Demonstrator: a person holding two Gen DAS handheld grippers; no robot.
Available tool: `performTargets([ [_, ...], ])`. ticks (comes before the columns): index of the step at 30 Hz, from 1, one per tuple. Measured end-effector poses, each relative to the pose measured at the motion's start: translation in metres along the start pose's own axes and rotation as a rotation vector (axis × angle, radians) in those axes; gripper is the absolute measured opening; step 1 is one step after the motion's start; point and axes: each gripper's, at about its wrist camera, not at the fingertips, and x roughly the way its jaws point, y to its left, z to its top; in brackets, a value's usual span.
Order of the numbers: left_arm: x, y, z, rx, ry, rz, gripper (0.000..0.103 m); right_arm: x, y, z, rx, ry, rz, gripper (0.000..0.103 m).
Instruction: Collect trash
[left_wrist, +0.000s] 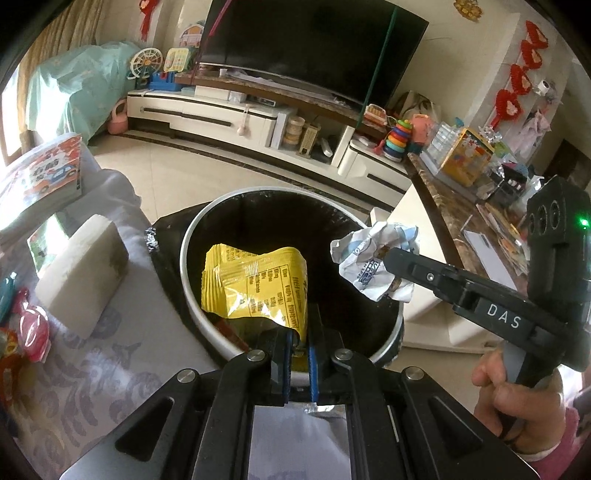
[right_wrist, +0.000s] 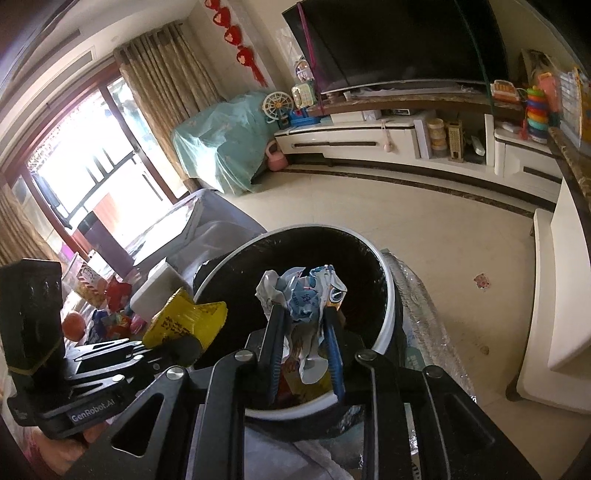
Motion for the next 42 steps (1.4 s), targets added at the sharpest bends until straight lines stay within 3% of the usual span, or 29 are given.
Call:
performTargets([
  [3,0.007,-0.002,0.004,-0.003,0.009,0.012,0.007,0.004,0.001,0.004,-0.009,0.011,-0.004,0.024],
  [5,0.01,-0.002,0.006,-0.008,0.014,0.022,0.014,0.006,0.001,0.005,-0.017,0.016,-0.015,0.031],
  [7,0.01,-0.001,0.006,-0.017,0.009,0.036,0.03,0.008,0.002,0.006,-0.023,0.019,-0.025,0.041],
  [11,0.004,-0.003,0.0,-0.027,-0.006,0.038,0.035,0.004,0.001,0.005,-0.015,0.01,-0.026,0.044],
  [13,0.001,-0.002,-0.004,-0.037,-0.016,0.036,0.042,0.003,0.0,0.005,-0.011,0.005,-0.021,0.049],
  [17,-0.01,-0.002,-0.016,-0.059,-0.043,0.036,0.044,0.0,0.001,0.001,-0.01,0.003,-0.017,0.054],
  [19,-0.015,0.0,-0.026,-0.072,-0.052,0.036,0.046,0.0,0.002,-0.001,-0.011,0.003,-0.017,0.061],
  [29,-0.052,0.015,-0.08,-0.136,-0.094,0.06,0.053,-0.01,0.016,-0.011,-0.004,-0.026,-0.003,0.071],
  [34,-0.081,0.023,-0.112,-0.161,-0.13,0.097,0.053,-0.019,0.038,-0.025,-0.019,-0.059,0.023,0.079],
  [42,-0.129,0.034,-0.162,-0.204,-0.172,0.174,0.056,-0.022,0.084,-0.048,-0.088,-0.066,0.085,0.081],
])
